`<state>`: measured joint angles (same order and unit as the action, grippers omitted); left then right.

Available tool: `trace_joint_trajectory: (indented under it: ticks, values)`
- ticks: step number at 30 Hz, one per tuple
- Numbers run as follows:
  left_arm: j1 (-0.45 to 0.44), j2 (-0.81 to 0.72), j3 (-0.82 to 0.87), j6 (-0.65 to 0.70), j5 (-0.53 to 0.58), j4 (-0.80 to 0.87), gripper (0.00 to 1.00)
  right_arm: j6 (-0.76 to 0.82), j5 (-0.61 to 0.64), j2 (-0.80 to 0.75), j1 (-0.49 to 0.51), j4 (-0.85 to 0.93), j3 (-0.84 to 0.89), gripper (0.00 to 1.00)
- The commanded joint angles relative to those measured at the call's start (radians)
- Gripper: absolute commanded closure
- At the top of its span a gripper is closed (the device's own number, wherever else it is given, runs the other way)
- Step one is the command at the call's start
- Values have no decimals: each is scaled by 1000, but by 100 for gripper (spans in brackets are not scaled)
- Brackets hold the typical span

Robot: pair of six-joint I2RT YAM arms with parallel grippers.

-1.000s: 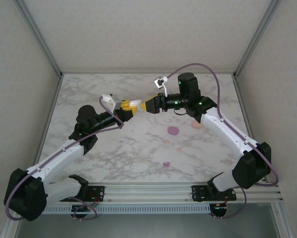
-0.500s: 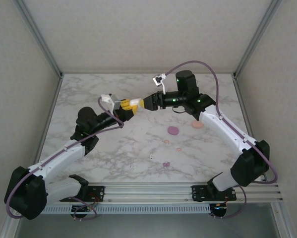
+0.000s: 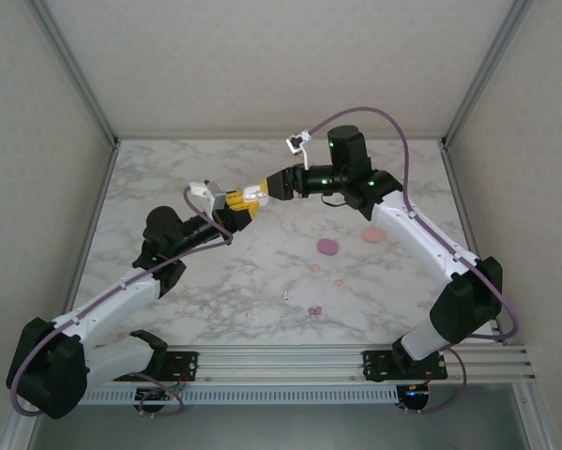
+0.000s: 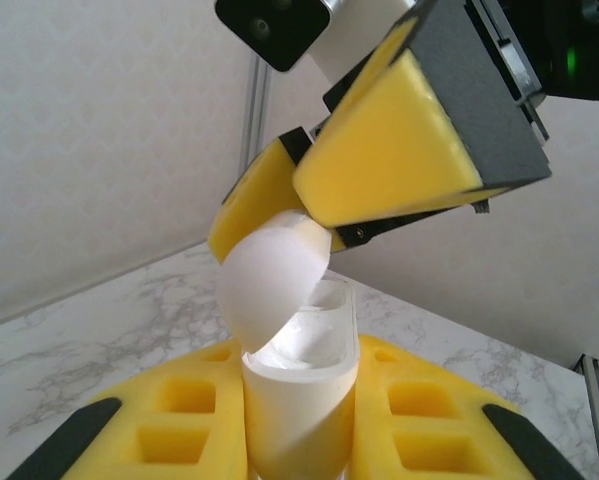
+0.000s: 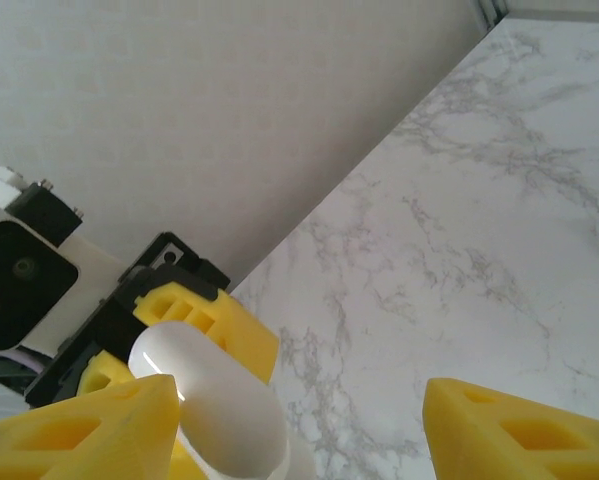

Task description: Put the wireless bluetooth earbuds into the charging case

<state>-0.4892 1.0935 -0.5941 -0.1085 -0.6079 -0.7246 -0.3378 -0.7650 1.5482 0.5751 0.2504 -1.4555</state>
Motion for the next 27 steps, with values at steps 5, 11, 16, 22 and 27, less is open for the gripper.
trace_joint_trajectory:
  ticks: [5, 11, 16, 22, 27]
  values:
    - [-9, -39, 17, 31, 25, -24, 95, -8, 35, 0, 3, -10, -52, 29]
    - [-9, -50, 31, 26, 30, -19, 95, 6, 150, -23, -3, 50, -68, 28]
    - [-9, -61, 36, 23, 47, -11, 95, 35, 114, -40, -7, 46, -47, 28]
    - [-9, -70, 38, 12, 65, -19, 95, 125, -62, -28, 3, 103, -57, 28]
    - [-9, -66, 29, 6, 46, -27, 95, 154, -43, 6, 7, 170, -96, 28]
